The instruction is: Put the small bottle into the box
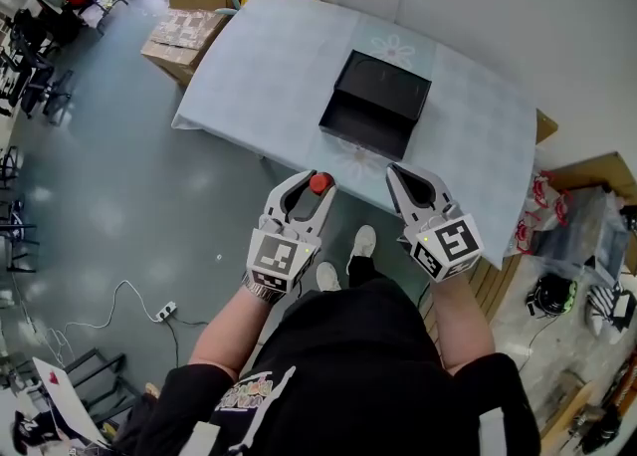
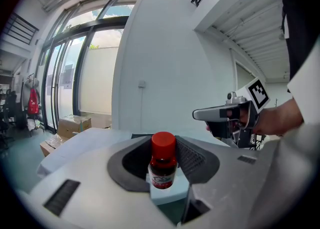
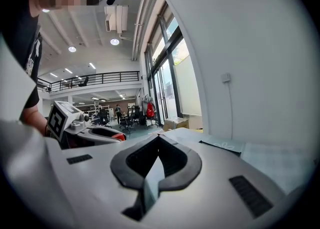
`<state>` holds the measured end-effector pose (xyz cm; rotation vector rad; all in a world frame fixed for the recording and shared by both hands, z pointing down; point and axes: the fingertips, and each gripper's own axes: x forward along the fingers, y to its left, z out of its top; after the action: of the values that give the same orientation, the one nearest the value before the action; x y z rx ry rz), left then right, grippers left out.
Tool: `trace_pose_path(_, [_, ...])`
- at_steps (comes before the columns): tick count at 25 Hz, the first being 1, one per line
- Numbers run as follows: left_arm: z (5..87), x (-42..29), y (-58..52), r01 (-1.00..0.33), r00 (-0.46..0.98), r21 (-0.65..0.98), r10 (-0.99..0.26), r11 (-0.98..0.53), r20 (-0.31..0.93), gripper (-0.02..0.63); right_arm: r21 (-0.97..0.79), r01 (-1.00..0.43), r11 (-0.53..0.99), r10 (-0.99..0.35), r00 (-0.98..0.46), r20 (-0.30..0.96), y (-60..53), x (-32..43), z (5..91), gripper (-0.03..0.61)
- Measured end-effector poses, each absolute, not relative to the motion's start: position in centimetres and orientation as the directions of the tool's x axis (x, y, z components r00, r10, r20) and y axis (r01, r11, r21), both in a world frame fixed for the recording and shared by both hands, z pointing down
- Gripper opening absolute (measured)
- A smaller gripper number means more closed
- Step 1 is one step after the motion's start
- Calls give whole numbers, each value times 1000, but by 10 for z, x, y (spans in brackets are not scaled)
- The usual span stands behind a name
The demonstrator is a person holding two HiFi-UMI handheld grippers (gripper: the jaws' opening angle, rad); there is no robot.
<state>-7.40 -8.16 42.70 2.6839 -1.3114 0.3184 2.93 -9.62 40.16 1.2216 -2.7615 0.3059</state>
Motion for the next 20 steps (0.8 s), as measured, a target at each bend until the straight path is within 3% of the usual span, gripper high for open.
trace_pose_path(20, [461,-15,-182,-825,541,0,-791,-565,286,149,-204,-700,684,-666,-714,214,-187,85,445,8])
